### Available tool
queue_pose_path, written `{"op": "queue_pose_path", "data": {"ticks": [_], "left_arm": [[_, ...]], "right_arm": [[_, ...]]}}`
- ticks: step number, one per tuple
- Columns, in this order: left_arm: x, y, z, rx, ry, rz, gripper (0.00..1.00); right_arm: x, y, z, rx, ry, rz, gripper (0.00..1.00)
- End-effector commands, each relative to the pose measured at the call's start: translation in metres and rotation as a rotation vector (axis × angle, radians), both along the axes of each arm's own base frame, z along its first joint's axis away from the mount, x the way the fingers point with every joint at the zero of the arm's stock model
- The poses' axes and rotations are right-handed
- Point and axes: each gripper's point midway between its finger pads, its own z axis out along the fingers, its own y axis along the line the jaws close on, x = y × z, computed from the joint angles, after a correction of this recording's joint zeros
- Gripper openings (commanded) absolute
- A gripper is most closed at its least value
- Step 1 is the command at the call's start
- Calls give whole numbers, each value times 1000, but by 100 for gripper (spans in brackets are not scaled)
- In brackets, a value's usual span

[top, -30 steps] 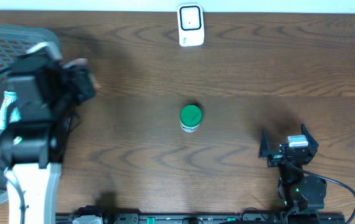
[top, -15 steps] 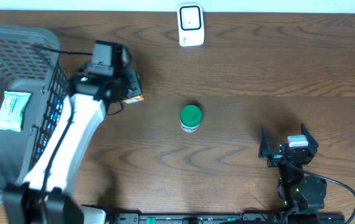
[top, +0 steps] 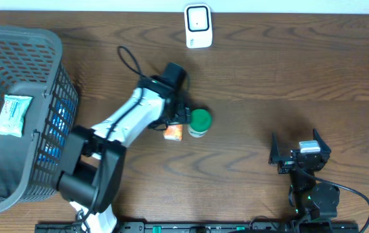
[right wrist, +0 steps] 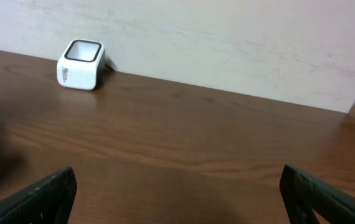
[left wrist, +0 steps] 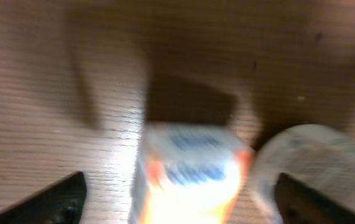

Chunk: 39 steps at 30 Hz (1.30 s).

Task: Scan the item barcode
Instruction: 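Place the orange packet on the table left of the bottle, then grasp the light-green wipes pack in the basket with the left gripper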

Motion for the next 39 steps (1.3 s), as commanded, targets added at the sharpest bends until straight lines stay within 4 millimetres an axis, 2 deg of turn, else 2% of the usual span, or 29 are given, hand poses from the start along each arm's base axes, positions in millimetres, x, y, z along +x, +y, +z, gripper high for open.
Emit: {"op": "queue_pose_path", "data": {"ticks": [1,2,5,6,9,13,16,19,22,26,32,35,39], "left_arm": [[9,21,4,116,-61,36,98],[13,27,14,125,-79,50,98],[37,50,72,98,-193,62,98],[48,67,110,83,-268,74,98],[59,110,175,67,-406,148,98],[54,172,230,77,-541,286,98],[39,227,252,120,-594,411,98],[19,281,253,192,-570,544,98],[-5,335,238,307,-493,692,98],[-15,379,211,351,-404,806,98],[6,417,172,384,-353,794,98],[22,427,147,412,-315,692,98],[31,433,111,435,-229,539,98]], "right_arm": [[0,-1,0,10,1,-7,99],[0,-1,0,10,1,-7,99],[0,-1,0,10,1,-7,99],[0,-1,-1,10,1,-7,99],[0,-1,-1,10,1,-7,99],[0,-1,0,10,1,-7,99],[0,-1,-1,10,1,-7,99],[0,-1,-1,10,1,-7,99],[0,-1,0,10,1,-7,99],[0,-1,-1,10,1,-7,99],[0,-1,0,10,1,-7,99],[0,-1,0,10,1,-7,99],[0,-1,0,10,1,-7,99]]}}
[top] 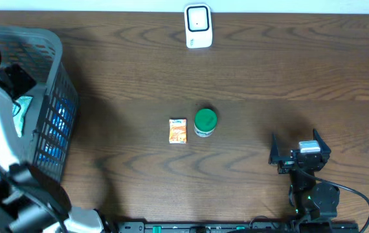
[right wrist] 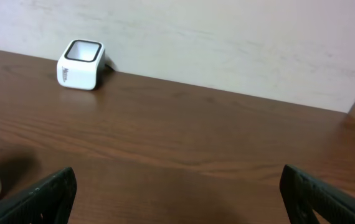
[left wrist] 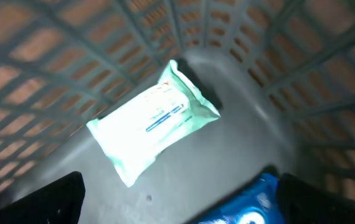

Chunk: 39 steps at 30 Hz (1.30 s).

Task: Scan the item barcode
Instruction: 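Grasp the light-green wipes pack in the basket with the left gripper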

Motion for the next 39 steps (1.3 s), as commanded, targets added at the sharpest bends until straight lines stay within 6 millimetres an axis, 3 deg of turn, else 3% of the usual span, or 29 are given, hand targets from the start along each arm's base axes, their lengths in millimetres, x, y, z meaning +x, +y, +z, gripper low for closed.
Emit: {"op": "queue_pose_path", "data": {"ticks": [1,4,7,12,17,25,27,33,35,39], "left_arm": [[0,3,-38,23,169,-180,98],[-2,5,-69,24,298,-315,98],[-10,19,-97,59,416,-297,98],[-15,28,-125,72,513,-312,98],[-20,39,-141,113,591,-309,98],[-19,40,-165,97,626,-338,99],[-22,39,-172,85,640,-342,93],[-33,31,-195,26,690,-339,55],[-38,26,-199,-1,704,-331,10],[-32,28,-184,12,624,-226,8]], "right_arm": [[0,-1,0,10,0,-7,99],[0,-1,-1,10,1,-7,99],[0,-1,-1,10,1,-7,99],[0,-1,0,10,1,-7,99],[0,-1,0,10,0,-7,99],[0,-1,0,10,1,-7,99],[0,-1,-1,10,1,-7,99],[0,-1,0,10,1,-7,99],[0,-1,0,10,1,-7,99],[0,-1,0,10,1,-7,99]]}}
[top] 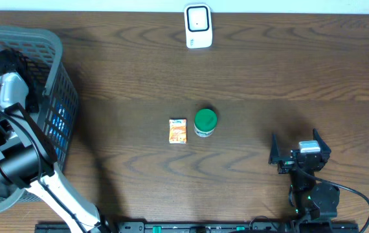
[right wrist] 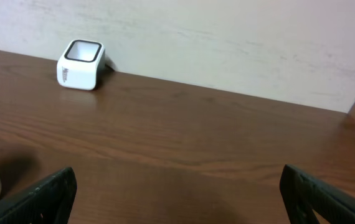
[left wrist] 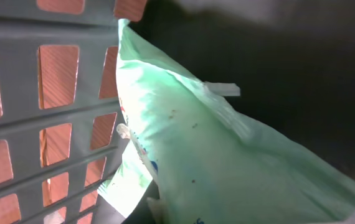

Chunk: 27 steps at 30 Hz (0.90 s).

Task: Scan the item barcode
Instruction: 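Grasp the light-green wipes pack in the basket with the left gripper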

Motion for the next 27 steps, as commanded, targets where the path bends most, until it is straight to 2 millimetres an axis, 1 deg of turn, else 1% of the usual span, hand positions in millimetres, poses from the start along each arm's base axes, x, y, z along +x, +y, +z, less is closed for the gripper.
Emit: {"op": "queue_pose_path", "data": {"ticks": [1,2,5,7,10,12,13,15,16,18,19,20,21,22,23,24,25,26,27], "left_arm": [[-18,-25,-46,-157,-3,93,8],[-16,-25,-39,-155,-24,95,7],[-10,-21,-5,-117,-109,117,7],[-5,-19,28,-78,-203,145,7],[0,-16,92,-13,-399,218,7],[-3,-18,137,24,-538,265,7],[-6,-20,164,43,-629,298,7],[-17,-27,211,71,-786,353,7],[-27,-32,240,86,-888,385,7],[-44,-45,284,94,-1055,434,7],[-50,-58,307,65,-1150,435,7],[-51,-72,323,15,-1222,407,7],[-48,-93,341,-70,-1294,338,7],[-43,-121,358,-183,-1356,239,8],[-37,-148,371,-292,-1395,144,8],[-32,-180,384,-416,-1423,32,7],[-29,-207,391,-518,-1430,-60,8],[-26,-240,398,-635,-1420,-165,8],[-25,-265,400,-719,-1398,-244,7]], "right_arm": [[0,-1,0,10,0,-7,99],[0,-1,0,10,0,-7,99],[0,-1,0,10,1,-7,99],[0,-1,0,10,0,-7,99],[0,-1,0,10,1,-7,99],[0,-1,0,10,0,-7,99],[0,-1,0,10,0,-7,99],[0,-1,0,10,0,-7,99],[0,-1,0,10,0,-7,99],[0,-1,0,10,0,-7,99],[0,-1,0,10,1,-7,99],[0,-1,0,10,0,-7,99],[0,-1,0,10,0,-7,99],[0,-1,0,10,1,-7,99],[0,-1,0,10,0,-7,99],[0,-1,0,10,0,-7,99],[0,-1,0,10,0,-6,99],[0,-1,0,10,1,-6,99],[0,-1,0,10,0,-6,99]]}}
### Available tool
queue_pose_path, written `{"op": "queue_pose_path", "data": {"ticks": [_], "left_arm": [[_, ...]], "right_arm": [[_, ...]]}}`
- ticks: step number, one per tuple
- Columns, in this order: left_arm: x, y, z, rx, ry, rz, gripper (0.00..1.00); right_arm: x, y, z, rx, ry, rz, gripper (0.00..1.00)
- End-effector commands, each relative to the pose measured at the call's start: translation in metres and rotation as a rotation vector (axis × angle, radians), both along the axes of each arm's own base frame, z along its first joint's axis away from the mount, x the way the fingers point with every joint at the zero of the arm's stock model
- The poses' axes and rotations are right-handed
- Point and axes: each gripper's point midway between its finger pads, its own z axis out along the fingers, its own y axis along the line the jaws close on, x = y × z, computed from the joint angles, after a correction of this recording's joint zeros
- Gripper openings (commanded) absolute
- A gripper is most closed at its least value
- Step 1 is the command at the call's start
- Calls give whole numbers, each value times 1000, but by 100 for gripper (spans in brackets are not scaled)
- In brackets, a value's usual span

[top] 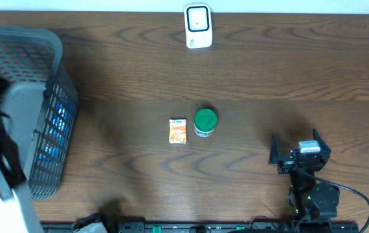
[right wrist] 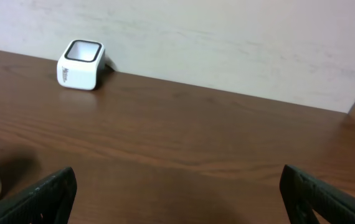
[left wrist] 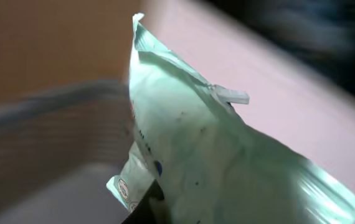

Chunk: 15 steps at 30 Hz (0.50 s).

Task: Scan the item barcode
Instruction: 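Grasp the light-green wipes pack in the basket with the left gripper, then place the wipes pack on the table left of the orange packet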

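Observation:
A pale green wipes packet [left wrist: 227, 155] fills the left wrist view, and my left gripper [left wrist: 159, 208] is shut on its lower end. One dark finger [left wrist: 145, 214] shows at the bottom edge. Blurred below it is the grey basket [left wrist: 34, 124]. From overhead the left arm is a dark blur at the left edge over the basket [top: 48, 48]. The white scanner [top: 198, 26] stands at the table's far edge. My right gripper [top: 300, 155] rests open near the front right, empty.
An orange packet [top: 178, 131] and a green-lidded jar [top: 204, 122] stand side by side mid-table. A blue item [top: 52, 129] shows through the basket's mesh. The right wrist view shows the scanner [right wrist: 81, 56] against the wall and the jar at its left edge.
The left gripper, then down in the basket and shut on the green packet beside the mesh wall, now holds it above the basket. The basket floor shows no packet. The right arm is unchanged.
My left gripper stood open over the orange packet and jar mid-table. Then it hung open over the basket above the green packet. Then it was shut on that packet inside the basket, and now holds it raised above the basket.

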Motion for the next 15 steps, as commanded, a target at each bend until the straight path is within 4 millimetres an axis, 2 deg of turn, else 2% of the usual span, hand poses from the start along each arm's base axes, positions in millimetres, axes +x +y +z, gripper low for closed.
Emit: {"op": "queue_pose_path", "data": {"ticks": [1,3,5,8,12,15], "left_arm": [[26,-123,-1,-142,-27,-575,8],[27,-168,-15,-93,29,-749,8],[26,-211,-42,10,120,-927,8],[23,-258,-87,76,273,-1119,8],[31,-296,-147,40,476,-1227,8],[46,-302,-196,53,633,-1195,8]], "right_arm": [[0,-1,0,10,0,-6,99],[0,-1,0,10,1,-6,99],[0,-1,0,10,1,-6,99],[0,-1,0,10,0,-6,99],[0,-1,-1,10,1,-6,99],[0,-1,0,10,1,-6,99]]}}
